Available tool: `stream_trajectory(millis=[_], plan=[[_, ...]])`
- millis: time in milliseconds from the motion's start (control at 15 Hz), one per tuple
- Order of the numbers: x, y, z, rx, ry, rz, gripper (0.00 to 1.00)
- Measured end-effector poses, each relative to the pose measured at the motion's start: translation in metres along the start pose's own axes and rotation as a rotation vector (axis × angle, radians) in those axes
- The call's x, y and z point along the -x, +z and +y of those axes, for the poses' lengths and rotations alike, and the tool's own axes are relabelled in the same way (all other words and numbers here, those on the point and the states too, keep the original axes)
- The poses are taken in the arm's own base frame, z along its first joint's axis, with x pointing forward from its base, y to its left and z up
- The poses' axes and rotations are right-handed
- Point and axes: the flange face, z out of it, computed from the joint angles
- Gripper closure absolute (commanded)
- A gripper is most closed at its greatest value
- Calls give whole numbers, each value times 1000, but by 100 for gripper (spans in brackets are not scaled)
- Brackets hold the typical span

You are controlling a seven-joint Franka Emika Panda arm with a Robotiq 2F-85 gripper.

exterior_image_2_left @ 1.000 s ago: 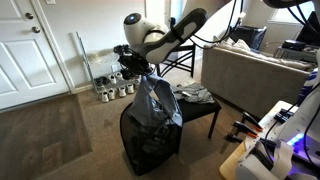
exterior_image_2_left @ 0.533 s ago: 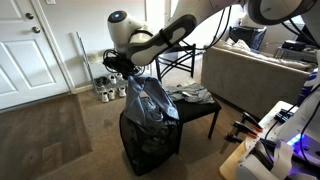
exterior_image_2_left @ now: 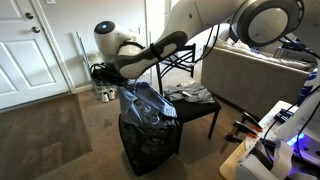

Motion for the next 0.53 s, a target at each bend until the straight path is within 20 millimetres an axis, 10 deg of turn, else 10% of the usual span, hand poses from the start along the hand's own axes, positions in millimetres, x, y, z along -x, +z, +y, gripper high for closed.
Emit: stream_trajectory(millis=[533], plan=[[-6,-7,-19,4,-83,26,96]])
